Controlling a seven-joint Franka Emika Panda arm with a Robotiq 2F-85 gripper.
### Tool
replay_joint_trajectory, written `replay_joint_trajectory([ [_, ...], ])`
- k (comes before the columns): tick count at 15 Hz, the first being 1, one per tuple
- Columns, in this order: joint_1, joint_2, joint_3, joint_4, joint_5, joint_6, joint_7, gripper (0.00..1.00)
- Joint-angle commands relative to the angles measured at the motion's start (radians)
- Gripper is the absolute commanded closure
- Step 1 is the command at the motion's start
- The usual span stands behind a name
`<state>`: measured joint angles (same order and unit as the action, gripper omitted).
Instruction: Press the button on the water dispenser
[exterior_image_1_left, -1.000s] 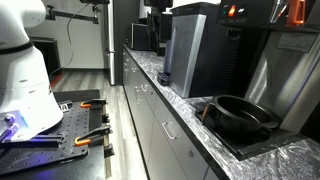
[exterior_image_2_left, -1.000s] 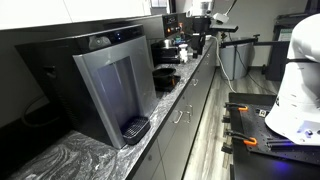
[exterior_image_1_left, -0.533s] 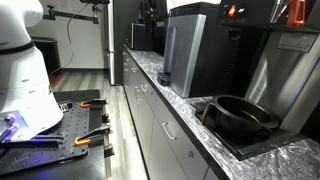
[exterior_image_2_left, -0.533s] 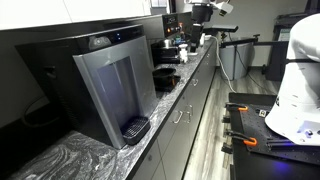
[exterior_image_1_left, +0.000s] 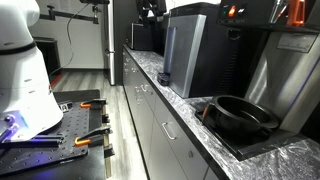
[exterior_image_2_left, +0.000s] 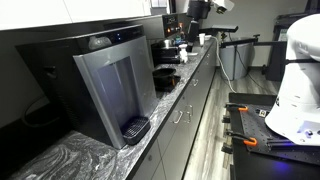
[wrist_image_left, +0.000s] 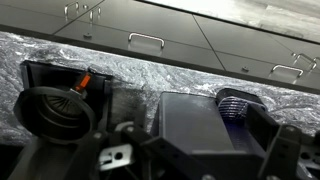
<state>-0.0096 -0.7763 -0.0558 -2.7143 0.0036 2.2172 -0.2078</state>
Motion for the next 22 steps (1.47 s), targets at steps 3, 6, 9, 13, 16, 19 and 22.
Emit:
replay_joint_trajectory([
  [3, 0.010, 0.000, -0.009, 0.001, -0.009, -0.001, 0.008, 0.00],
  [6, 0.034, 0.015, 0.016, 0.021, -0.011, 0.015, 0.008, 0.00],
  [9, 0.080, 0.017, 0.053, 0.045, -0.013, 0.030, 0.006, 0.00],
  [13, 0.147, 0.028, 0.097, 0.086, -0.012, 0.045, -0.006, 0.34],
  [16, 0.189, 0.034, 0.111, 0.104, -0.010, 0.073, -0.022, 0.58],
  [19, 0.218, 0.061, 0.120, 0.125, -0.011, 0.122, -0.027, 0.82],
  [22, 0.244, 0.104, 0.114, 0.141, -0.010, 0.198, -0.057, 1.00],
])
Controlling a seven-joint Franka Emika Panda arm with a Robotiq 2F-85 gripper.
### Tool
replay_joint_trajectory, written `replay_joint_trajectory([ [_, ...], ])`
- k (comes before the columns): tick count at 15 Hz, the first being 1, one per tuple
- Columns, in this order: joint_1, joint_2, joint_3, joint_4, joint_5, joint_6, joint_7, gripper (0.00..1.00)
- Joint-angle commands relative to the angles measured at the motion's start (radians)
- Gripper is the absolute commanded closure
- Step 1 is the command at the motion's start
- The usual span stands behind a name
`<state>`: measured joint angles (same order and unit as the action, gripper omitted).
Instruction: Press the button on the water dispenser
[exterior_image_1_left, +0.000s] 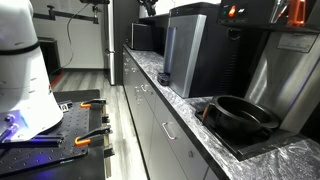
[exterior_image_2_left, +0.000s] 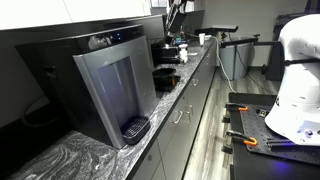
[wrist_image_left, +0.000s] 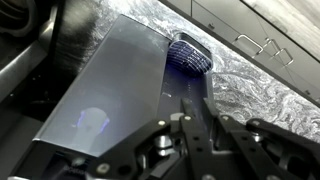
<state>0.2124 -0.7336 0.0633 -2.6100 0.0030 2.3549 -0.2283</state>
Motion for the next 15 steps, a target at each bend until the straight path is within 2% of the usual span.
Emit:
replay_joint_trajectory([
  [1, 0.029, 0.081, -0.007, 0.044, -0.010, 0.088, -0.048, 1.00],
  [6, 0.049, 0.193, 0.007, 0.096, -0.034, 0.230, -0.090, 1.00],
  [15, 0.061, 0.320, 0.029, 0.232, -0.053, 0.261, -0.090, 1.00],
])
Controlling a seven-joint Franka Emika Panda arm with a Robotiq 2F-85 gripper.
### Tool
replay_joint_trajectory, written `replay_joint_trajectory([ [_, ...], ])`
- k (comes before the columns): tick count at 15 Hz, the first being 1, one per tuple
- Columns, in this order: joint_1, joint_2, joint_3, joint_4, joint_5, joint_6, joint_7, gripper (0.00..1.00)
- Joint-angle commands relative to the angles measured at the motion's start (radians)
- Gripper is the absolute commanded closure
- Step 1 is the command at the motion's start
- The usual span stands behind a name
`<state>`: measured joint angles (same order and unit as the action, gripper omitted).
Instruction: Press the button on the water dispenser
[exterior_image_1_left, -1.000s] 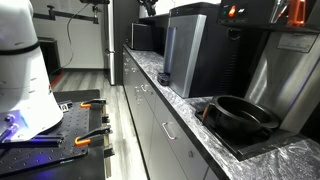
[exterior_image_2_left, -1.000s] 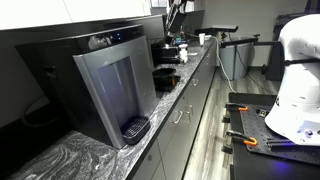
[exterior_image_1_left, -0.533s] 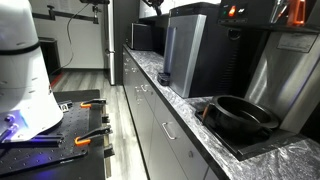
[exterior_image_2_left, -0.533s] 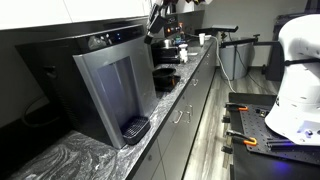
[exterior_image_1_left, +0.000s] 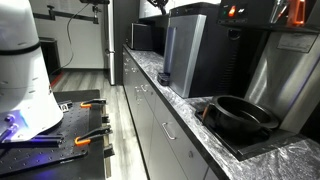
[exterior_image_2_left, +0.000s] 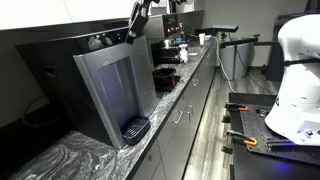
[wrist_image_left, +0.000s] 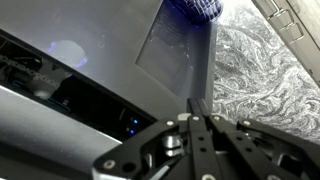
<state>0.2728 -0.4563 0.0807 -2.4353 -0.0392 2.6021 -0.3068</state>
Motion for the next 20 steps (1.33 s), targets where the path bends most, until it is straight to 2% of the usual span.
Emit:
replay_joint_trajectory([
  [1, 0.001, 0.052, 0.015, 0.072, -0.008, 0.013, -0.008, 1.00],
  [10, 0.045, 0.107, 0.029, 0.147, 0.037, -0.013, -0.019, 1.00],
  [20, 0.015, 0.152, 0.045, 0.170, 0.004, 0.015, 0.000, 1.00],
])
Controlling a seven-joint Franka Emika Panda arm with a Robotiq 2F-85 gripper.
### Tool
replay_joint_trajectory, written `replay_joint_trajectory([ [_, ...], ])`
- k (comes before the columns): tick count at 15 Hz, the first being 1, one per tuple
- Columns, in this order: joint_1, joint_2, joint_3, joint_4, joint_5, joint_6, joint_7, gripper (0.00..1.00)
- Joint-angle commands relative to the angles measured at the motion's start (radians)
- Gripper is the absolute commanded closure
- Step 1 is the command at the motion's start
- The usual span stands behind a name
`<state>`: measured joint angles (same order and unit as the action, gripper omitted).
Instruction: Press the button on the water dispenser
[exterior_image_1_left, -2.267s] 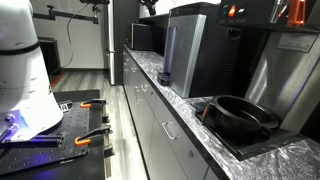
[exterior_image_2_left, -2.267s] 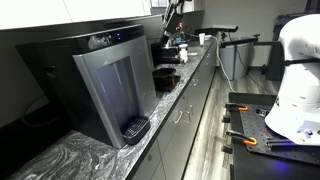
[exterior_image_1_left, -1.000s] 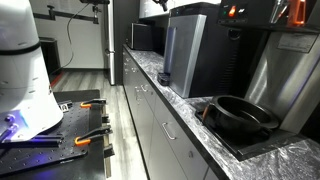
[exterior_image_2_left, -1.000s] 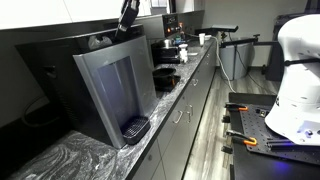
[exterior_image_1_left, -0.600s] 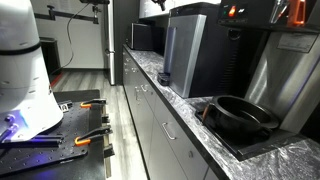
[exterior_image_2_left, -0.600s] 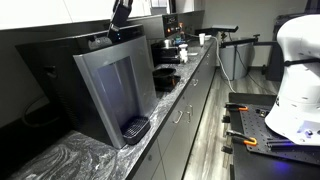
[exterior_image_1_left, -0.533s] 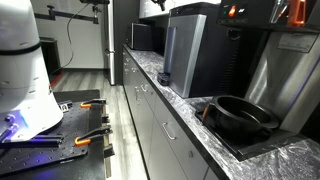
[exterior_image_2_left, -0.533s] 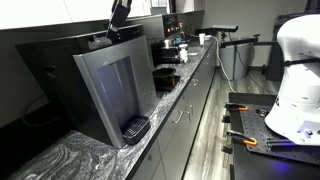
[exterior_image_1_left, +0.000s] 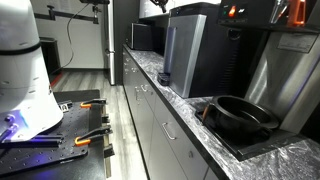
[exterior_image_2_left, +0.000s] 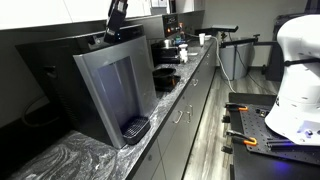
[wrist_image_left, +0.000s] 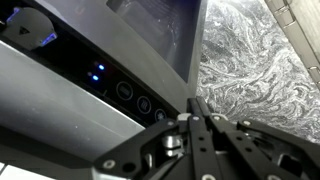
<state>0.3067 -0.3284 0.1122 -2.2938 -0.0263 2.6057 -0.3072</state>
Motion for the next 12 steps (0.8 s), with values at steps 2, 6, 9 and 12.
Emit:
replay_joint_trajectory([
  [2, -0.023, 0.027, 0.014, 0.029, -0.012, 0.021, 0.003, 1.00],
  [6, -0.035, 0.035, 0.016, 0.027, -0.023, 0.044, 0.010, 1.00],
  [9, -0.036, 0.047, 0.012, 0.031, -0.015, 0.060, 0.005, 1.00],
  [12, -0.041, 0.059, 0.015, 0.035, -0.021, 0.080, 0.010, 1.00],
])
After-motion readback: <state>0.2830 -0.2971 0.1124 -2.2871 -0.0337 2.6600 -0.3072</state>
